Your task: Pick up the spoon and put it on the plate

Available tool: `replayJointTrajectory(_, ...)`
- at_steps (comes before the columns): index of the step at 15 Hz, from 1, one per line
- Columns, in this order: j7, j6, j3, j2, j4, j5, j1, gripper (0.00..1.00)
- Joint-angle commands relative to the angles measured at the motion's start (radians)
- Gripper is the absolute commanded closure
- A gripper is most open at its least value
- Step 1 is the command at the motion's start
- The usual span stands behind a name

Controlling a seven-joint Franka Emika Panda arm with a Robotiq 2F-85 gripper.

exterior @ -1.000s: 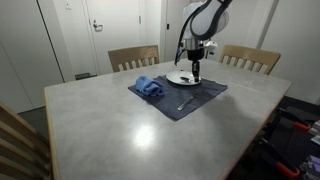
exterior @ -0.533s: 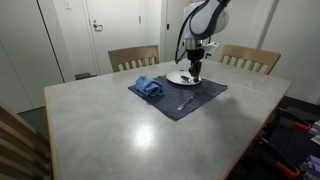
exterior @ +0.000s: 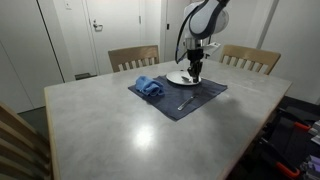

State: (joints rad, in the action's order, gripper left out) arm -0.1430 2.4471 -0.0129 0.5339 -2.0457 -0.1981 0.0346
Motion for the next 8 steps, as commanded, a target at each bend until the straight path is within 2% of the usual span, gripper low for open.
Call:
replayJointTrajectory(1,0.001,-0.016,-0.003,0.017,0.020,0.017,-0.001,0.53)
replayJointTrajectory(8,-0.013,-0.028,-0.006,-0.056,-0.009,0.006,-0.001,0.03)
